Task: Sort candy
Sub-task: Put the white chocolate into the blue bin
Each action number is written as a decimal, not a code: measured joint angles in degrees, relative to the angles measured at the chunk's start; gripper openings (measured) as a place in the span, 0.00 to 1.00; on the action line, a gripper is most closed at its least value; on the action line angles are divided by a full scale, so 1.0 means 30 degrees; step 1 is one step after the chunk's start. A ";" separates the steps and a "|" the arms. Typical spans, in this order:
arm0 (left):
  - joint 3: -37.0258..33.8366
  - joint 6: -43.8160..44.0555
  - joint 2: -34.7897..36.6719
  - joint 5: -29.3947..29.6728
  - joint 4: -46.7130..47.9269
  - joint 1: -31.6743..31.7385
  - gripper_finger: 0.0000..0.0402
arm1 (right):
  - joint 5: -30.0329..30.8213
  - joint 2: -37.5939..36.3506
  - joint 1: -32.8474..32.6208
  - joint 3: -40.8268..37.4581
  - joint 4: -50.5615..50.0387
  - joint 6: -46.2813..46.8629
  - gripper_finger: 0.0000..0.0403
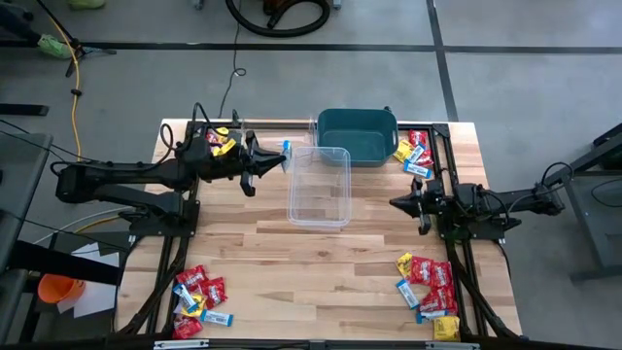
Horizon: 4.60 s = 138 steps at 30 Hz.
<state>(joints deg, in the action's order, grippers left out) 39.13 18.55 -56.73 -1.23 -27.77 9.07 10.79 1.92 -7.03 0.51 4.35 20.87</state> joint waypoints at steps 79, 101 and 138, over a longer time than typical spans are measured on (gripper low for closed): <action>1.9747 -0.3611 -1.4902 0.0092 1.7506 0.6282 0.49 | 0.6912 1.3521 0.1261 1.5125 0.2781 -0.4475 0.00; 0.2248 0.1647 0.2211 0.4624 1.8599 0.3467 0.49 | 0.7910 1.3521 0.1261 1.5125 0.1498 -0.4472 0.00; 0.1389 -0.6084 -0.7483 0.1305 2.4307 1.2404 0.49 | 0.3618 1.7987 0.4459 1.6169 0.5811 -0.1109 0.00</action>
<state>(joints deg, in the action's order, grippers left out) 43.30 0.29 -79.18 2.69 45.15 46.28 21.64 55.88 6.35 49.02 21.78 17.54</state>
